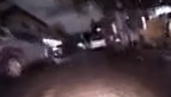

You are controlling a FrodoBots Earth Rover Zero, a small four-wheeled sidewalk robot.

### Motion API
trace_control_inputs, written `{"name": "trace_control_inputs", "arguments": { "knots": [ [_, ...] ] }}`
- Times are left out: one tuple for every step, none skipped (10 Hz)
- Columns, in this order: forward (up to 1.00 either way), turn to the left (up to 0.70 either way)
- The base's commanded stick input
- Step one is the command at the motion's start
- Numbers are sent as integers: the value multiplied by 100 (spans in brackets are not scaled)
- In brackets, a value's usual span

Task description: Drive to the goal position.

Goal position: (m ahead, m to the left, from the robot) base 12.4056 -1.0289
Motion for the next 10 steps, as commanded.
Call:
{"name": "trace_control_inputs", "arguments": {
  "knots": [
    [100, 0],
    [100, 0],
    [100, 0],
    [100, 0],
    [100, 0],
    [100, 0],
    [100, 0],
    [100, 0],
    [100, 0],
    [100, 0]
  ]
}}
